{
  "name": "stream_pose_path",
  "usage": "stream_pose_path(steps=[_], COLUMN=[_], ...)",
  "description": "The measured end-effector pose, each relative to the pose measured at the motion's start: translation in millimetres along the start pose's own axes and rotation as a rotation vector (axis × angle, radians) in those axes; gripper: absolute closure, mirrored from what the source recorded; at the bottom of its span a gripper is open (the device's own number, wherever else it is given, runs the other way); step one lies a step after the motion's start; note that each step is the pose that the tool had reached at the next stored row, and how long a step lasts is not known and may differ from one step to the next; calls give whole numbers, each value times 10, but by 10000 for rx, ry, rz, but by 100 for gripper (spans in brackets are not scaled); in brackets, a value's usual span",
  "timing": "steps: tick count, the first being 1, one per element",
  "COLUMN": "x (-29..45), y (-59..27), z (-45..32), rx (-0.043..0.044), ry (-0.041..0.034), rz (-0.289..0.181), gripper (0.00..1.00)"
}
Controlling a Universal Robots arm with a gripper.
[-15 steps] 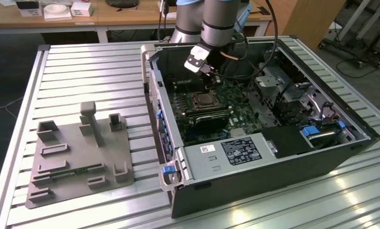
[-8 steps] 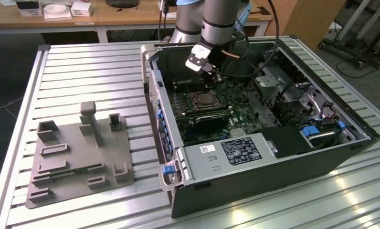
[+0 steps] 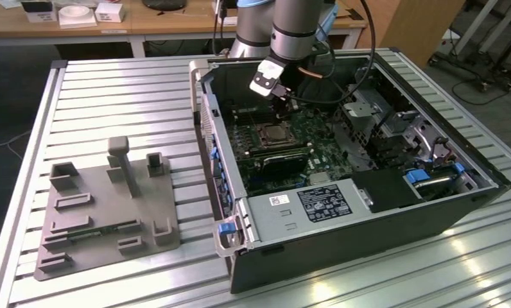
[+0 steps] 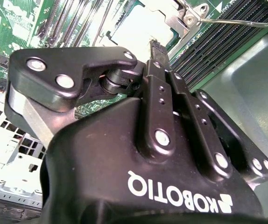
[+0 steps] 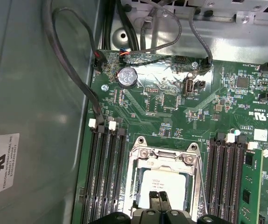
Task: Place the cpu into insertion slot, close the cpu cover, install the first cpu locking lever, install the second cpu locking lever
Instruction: 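Install the first cpu locking lever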
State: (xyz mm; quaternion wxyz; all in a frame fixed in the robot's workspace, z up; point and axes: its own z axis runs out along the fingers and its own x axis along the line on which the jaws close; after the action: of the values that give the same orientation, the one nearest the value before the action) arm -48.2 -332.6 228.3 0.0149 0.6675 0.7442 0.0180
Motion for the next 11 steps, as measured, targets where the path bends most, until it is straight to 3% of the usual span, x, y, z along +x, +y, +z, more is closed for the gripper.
stream_pose_path(steps=[7,11], x=[0,0], y=[0,0], z=[0,0], rx=[1,1], ry=[1,22], rz=[-19,-485], gripper=[90,90])
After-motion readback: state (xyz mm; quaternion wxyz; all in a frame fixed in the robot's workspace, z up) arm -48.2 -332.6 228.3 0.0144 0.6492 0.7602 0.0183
